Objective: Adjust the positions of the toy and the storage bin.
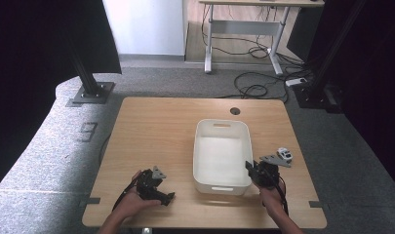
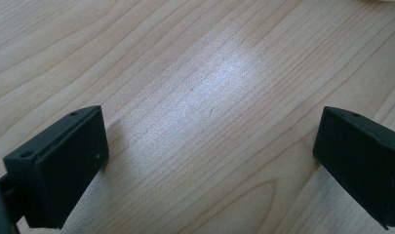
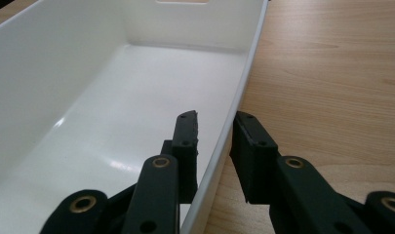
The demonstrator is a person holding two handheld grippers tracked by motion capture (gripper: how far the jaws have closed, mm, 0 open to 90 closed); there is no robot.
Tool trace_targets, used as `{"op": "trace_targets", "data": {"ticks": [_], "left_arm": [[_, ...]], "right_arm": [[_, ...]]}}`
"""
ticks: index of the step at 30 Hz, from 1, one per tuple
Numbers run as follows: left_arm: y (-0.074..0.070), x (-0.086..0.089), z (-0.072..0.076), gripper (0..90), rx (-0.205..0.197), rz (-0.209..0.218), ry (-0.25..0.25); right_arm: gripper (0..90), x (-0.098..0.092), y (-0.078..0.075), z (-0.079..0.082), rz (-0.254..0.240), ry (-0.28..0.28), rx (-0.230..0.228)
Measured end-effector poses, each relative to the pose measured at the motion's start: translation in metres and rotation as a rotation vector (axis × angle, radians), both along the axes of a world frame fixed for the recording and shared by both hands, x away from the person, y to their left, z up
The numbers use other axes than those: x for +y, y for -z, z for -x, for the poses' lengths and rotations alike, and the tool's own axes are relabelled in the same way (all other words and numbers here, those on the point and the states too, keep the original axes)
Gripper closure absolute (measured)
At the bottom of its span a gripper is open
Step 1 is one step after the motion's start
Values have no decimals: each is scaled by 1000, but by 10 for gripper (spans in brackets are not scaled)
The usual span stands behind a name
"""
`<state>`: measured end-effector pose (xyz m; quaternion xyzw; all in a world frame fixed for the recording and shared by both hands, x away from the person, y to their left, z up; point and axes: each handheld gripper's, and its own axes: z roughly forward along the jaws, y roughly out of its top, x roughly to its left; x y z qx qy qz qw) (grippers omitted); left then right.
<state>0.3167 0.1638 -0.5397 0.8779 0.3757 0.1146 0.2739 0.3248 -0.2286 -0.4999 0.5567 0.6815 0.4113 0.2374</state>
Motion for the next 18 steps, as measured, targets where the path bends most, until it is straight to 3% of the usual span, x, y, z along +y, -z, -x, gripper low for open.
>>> {"op": "trace_targets", "data": {"ticks": [18], "left_arm": [[0,0,0,0,0,0,0]], "right_arm": [[715,6,1,-4,-1,-13,-6]]}}
